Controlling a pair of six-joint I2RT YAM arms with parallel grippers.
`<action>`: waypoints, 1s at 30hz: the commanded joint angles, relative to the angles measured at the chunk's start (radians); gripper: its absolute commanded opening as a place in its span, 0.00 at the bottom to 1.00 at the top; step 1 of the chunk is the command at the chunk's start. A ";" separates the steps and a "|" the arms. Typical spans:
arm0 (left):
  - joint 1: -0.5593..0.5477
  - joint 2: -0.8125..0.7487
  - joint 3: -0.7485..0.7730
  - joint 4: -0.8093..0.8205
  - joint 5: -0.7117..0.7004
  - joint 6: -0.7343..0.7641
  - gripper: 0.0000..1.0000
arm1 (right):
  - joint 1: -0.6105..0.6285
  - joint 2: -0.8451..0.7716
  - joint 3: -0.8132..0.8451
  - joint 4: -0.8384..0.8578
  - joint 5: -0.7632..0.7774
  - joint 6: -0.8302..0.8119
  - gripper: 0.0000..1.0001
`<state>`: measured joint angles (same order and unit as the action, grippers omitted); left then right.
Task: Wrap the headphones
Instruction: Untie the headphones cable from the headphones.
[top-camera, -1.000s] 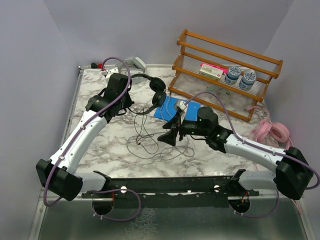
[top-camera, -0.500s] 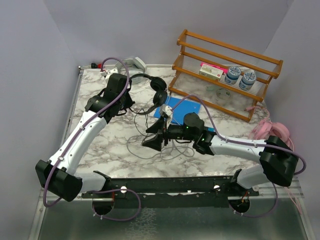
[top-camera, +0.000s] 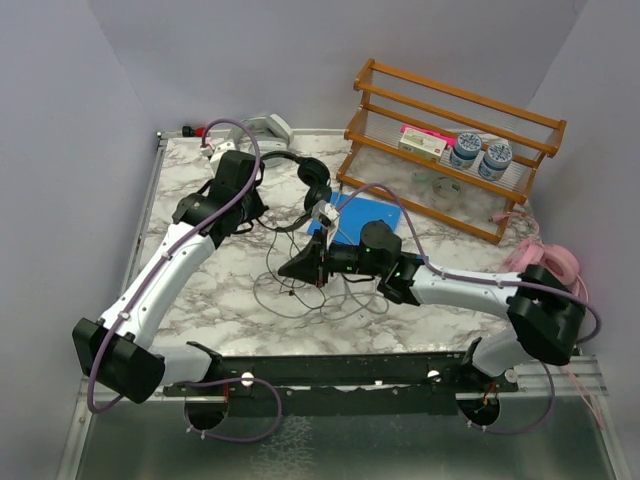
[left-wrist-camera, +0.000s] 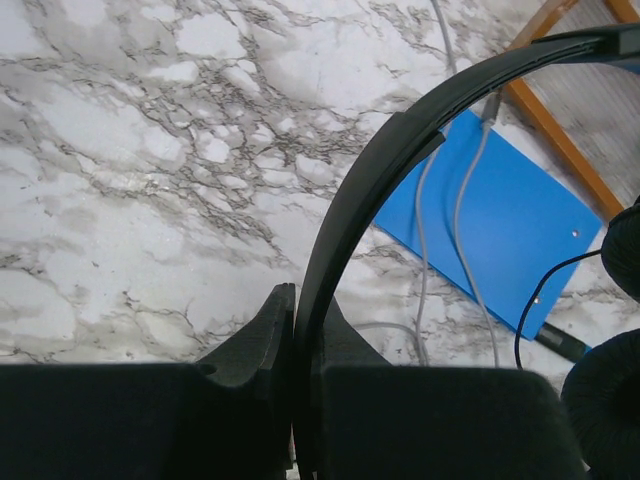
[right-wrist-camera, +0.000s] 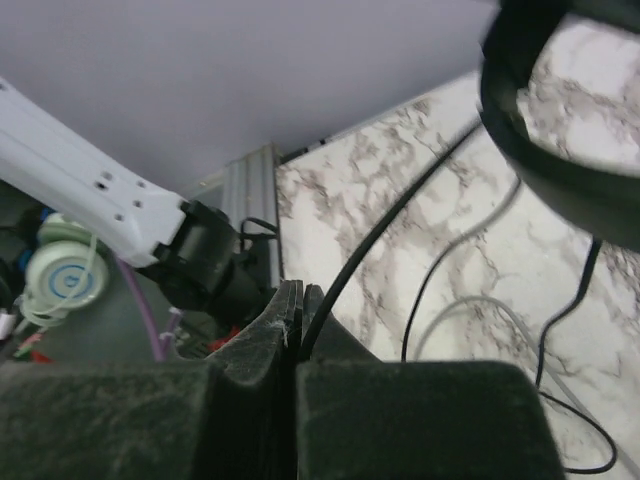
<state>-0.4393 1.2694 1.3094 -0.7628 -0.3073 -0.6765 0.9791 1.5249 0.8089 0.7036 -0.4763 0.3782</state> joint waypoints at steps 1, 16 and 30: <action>0.012 0.024 -0.059 0.042 -0.080 -0.024 0.00 | 0.006 -0.153 0.114 -0.179 -0.077 0.044 0.00; 0.020 0.032 -0.164 0.108 -0.165 -0.102 0.00 | 0.006 -0.159 0.553 -0.960 0.080 0.089 0.02; 0.030 -0.022 -0.133 0.138 -0.232 -0.025 0.00 | 0.005 -0.190 0.443 -1.048 0.186 0.046 0.01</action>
<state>-0.4149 1.2808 1.1515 -0.6720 -0.5182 -0.7338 0.9810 1.4387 1.1728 -0.2504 -0.4644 0.5083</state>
